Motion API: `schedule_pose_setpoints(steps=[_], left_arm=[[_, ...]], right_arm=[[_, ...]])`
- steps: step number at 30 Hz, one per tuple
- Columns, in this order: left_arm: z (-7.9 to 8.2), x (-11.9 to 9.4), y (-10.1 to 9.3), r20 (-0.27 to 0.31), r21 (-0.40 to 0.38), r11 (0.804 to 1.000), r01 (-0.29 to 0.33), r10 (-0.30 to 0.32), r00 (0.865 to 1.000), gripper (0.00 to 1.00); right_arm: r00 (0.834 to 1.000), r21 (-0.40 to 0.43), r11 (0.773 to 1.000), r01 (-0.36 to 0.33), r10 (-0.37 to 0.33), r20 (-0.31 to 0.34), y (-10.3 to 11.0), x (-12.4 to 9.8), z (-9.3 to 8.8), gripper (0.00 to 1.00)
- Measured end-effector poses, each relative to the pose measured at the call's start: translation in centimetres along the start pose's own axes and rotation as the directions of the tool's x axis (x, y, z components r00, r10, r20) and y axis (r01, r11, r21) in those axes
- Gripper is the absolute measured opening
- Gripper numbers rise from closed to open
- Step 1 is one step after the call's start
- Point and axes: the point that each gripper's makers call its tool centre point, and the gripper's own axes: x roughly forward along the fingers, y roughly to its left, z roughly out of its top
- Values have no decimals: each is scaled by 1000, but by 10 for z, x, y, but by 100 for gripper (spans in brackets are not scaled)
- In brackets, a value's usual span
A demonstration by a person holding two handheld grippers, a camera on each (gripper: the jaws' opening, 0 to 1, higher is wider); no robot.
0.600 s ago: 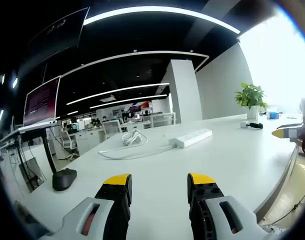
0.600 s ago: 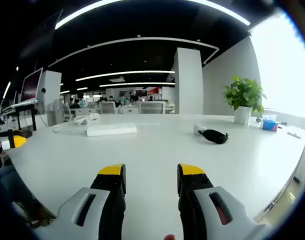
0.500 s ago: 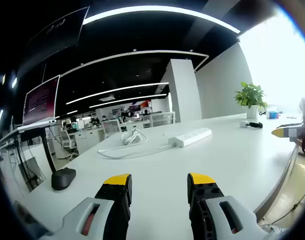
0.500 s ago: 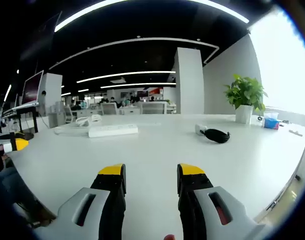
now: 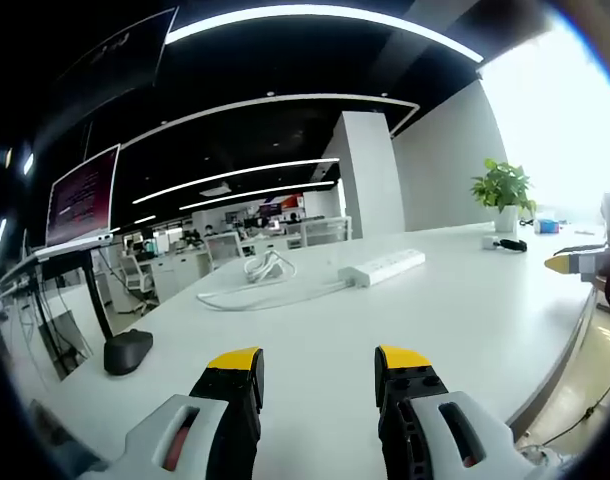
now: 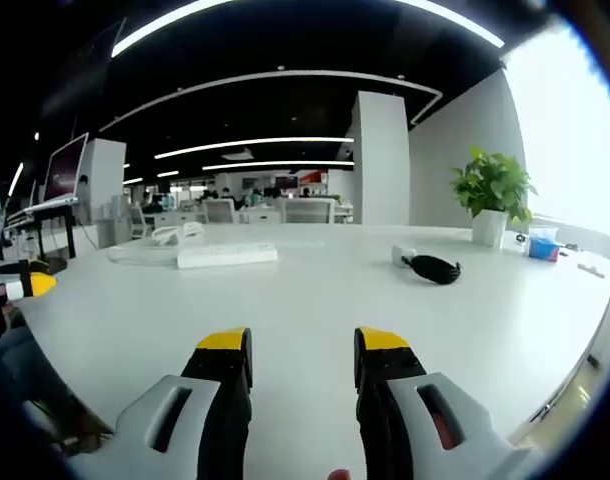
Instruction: Straighten the power strip on the desk, plug the charger into it
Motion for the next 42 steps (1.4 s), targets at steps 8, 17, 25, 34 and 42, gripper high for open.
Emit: schedule_pose_setpoints(steps=[8,17,25,34,42], left_arm=[[-3,1,0,-7,-4,1000,2,-2,1000,45],[-2,0,1,-10,-3,1000,0,0,1000,45],[-2,0,0,-13,-4,1000,4,-4,1000,45],[1,-3,-8,-24,-8,999,37,-37,999,45],[3,-3,-7,-23,-5,999,35,-35,999,45]], right_arm=[[1000,4,1000,-1,1,1,1,0,1,40],[1000,3,1000,0,0,0,0,0,1,40],[1000,8,1000,4,-4,-2,0,0,0,40],[1000,15,1000,-3,3,-6,2,0,-1,40],[1000,15,1000,-2,2,-10,2,-1,-1,40]])
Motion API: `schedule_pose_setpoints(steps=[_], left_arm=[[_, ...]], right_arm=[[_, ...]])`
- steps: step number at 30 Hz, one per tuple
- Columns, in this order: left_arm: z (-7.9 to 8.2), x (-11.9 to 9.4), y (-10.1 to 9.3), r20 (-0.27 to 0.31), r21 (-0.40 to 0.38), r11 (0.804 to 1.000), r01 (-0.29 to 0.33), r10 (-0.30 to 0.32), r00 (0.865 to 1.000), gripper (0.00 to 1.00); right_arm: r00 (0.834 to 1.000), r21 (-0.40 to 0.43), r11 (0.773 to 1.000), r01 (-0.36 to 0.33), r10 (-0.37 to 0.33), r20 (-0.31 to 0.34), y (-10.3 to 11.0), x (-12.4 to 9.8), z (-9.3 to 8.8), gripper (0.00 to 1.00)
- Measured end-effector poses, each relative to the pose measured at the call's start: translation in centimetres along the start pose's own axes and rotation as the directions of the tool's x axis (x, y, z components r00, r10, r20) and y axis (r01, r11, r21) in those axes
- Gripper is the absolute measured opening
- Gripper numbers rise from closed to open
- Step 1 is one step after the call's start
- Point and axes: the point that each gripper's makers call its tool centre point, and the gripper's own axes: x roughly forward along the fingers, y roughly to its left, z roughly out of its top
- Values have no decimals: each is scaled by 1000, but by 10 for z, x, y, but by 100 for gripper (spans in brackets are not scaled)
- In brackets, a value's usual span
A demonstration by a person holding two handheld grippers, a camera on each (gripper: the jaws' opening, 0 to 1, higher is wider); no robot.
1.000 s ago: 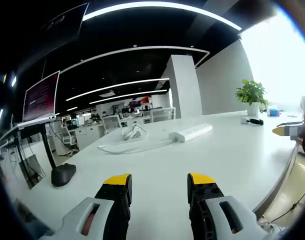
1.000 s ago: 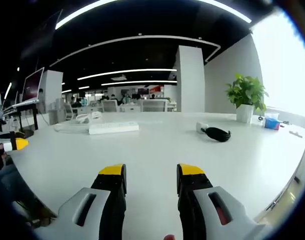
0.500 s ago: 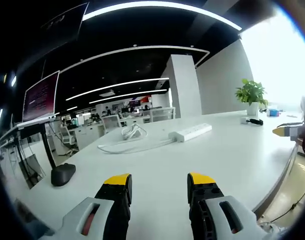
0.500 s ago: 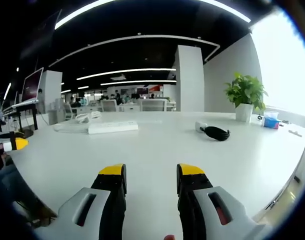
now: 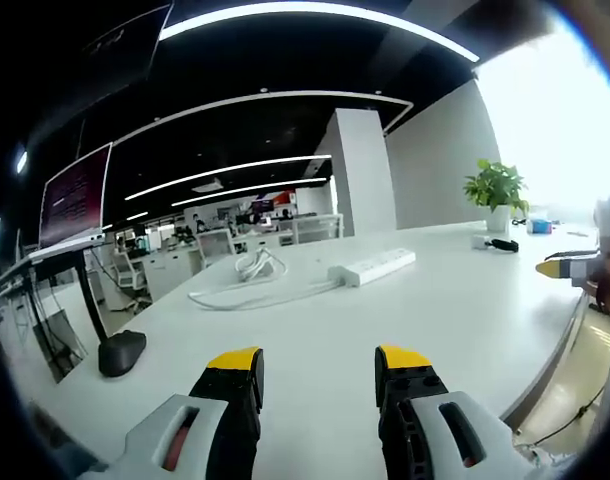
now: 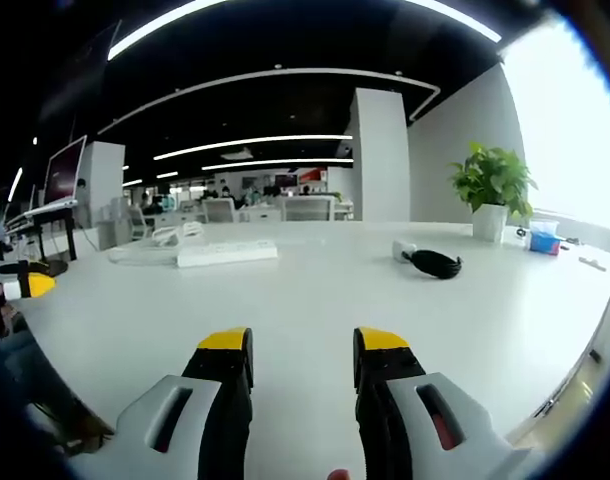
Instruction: Straighten the power strip on the desk, plug the charger into it
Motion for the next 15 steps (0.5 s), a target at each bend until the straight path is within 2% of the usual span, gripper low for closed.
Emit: schedule_pose_setpoints(steps=[15], left_arm=[[-1,1,3,-6,-2,1000,-5,5,1000,45]], right_arm=[[1000,-11,1000,-10,10,1,1,1,1,40]])
